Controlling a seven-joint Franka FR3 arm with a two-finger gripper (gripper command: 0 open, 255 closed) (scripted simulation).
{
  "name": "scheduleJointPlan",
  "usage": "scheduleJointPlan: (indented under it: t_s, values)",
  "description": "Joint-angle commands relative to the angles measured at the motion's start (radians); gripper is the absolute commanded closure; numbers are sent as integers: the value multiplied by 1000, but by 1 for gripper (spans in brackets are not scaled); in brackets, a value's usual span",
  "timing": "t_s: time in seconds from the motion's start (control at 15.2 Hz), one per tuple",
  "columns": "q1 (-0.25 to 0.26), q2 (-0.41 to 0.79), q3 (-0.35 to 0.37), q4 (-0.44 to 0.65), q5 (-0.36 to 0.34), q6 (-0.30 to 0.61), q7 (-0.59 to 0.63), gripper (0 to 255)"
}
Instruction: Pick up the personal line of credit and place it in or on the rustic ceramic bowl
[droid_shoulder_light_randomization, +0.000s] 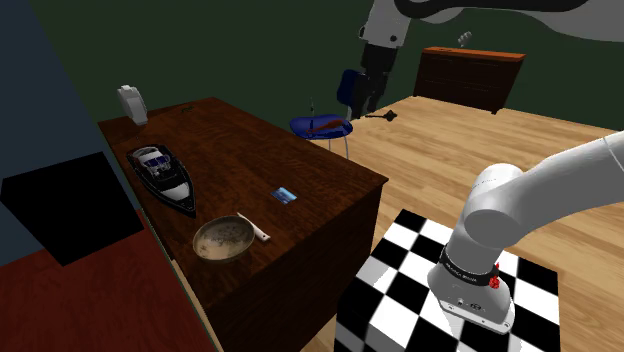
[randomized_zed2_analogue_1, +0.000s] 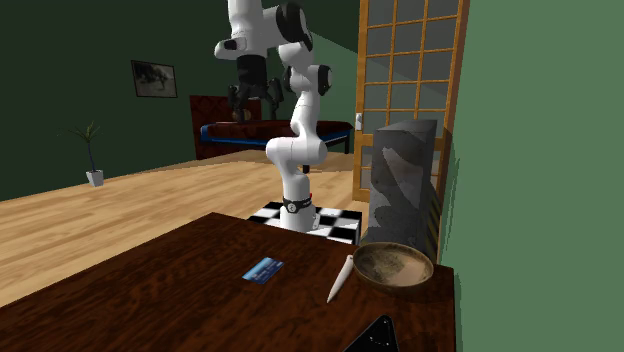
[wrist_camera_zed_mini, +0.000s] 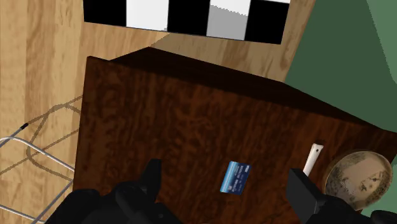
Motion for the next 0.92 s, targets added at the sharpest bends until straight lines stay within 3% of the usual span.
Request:
scheduleJointPlan:
  t_s: [0.0, 0.86]
  values:
    - [0, 0, 0, 0, 0, 0, 0, 0]
    - [23, 630, 108, 339, 12, -31, 198, 0]
